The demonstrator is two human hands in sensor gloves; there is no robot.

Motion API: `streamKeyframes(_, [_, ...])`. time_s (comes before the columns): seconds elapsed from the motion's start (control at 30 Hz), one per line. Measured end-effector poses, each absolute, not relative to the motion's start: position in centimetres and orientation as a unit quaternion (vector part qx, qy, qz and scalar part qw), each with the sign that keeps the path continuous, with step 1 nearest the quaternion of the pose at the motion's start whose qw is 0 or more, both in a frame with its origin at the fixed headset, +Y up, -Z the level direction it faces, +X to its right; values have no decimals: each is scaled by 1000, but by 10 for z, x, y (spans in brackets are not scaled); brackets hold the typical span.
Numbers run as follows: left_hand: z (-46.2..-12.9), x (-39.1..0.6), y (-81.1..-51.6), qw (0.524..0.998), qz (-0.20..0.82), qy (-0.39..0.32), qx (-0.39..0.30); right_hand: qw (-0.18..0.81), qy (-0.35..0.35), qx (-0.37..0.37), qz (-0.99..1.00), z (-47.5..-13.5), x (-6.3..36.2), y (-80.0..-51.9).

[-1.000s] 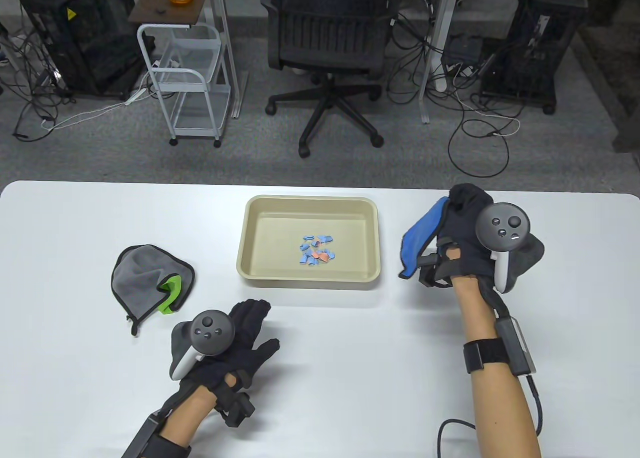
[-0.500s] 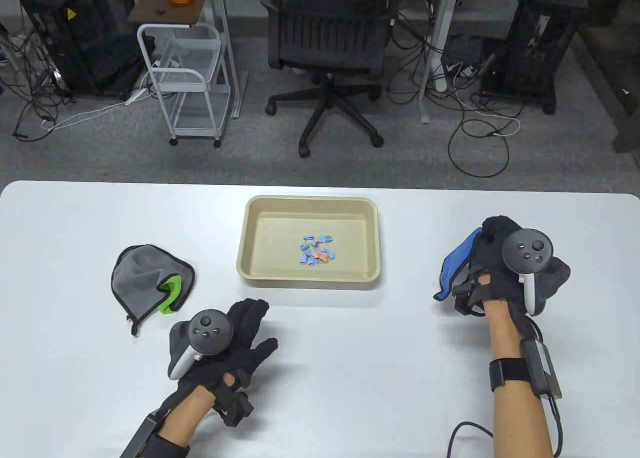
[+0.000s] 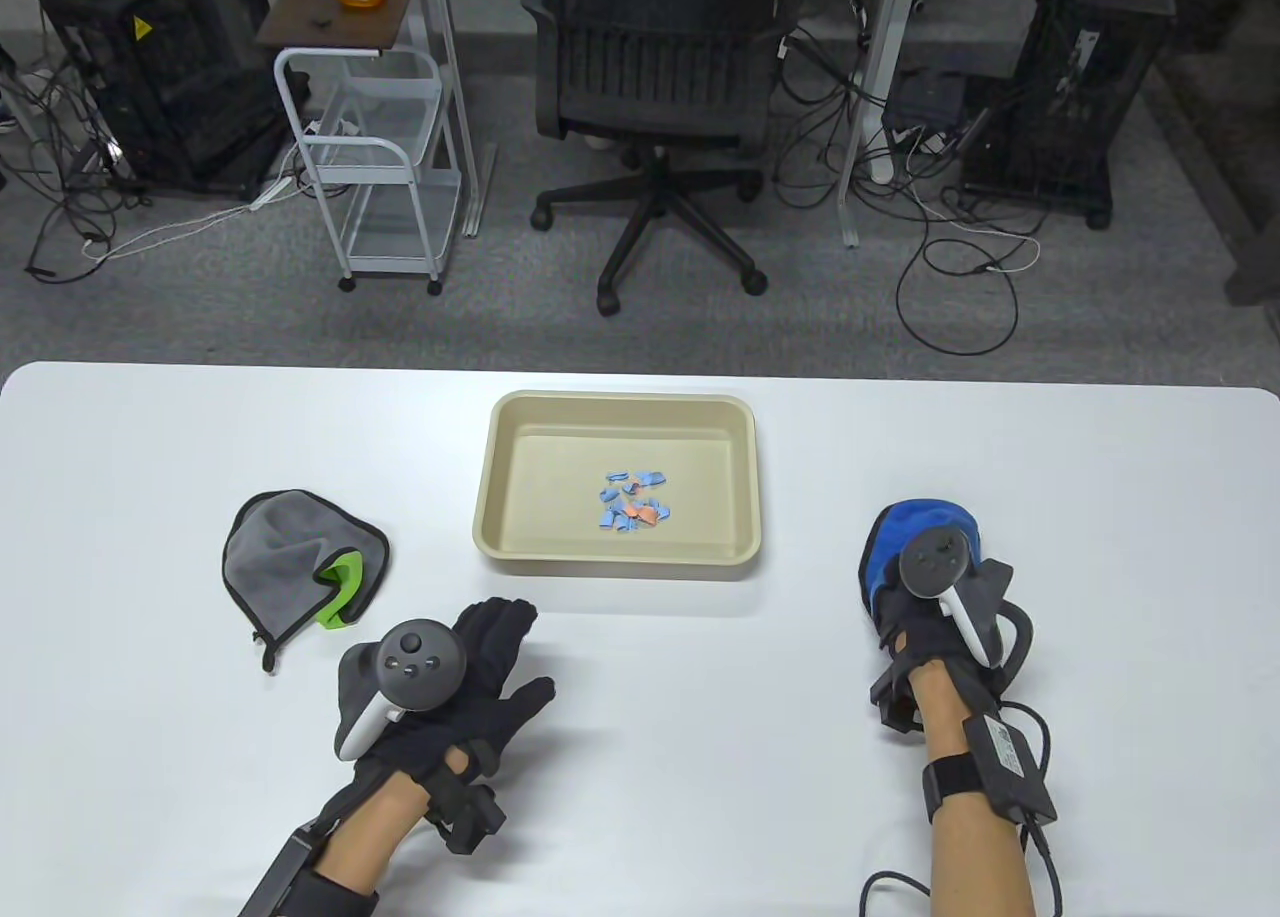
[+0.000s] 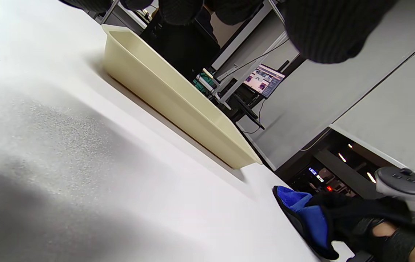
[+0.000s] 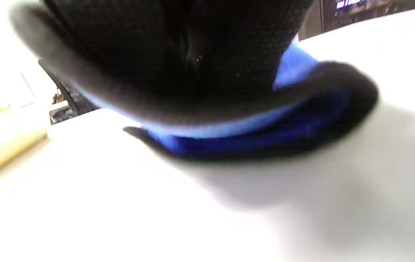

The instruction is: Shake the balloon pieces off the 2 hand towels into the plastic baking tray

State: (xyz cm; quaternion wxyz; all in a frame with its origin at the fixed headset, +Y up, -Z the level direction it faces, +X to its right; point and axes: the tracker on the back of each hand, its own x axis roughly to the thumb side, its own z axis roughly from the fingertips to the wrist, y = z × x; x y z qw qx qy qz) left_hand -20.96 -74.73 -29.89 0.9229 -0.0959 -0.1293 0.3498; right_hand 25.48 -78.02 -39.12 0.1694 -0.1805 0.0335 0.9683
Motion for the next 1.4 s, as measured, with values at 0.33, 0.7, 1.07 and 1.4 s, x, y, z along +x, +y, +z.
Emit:
streamKeyframes(0.33, [-299,-209,-748,923,349,-130,-95,238,59,-148,958,-382,262,-772])
streamKeyframes(0.7, [-299,-207,-749,922,346,-143,-97,370,-80,-8,925,-336,220,-687])
streamKeyframes(1.07, [-296,-201,-752,923,336,-158,-97,286,-18,130,949,-288,94,-715])
streamKeyframes(1.4, [-293,-191,-755,927,319,-172,-100,239,24,138,961,-288,79,-752])
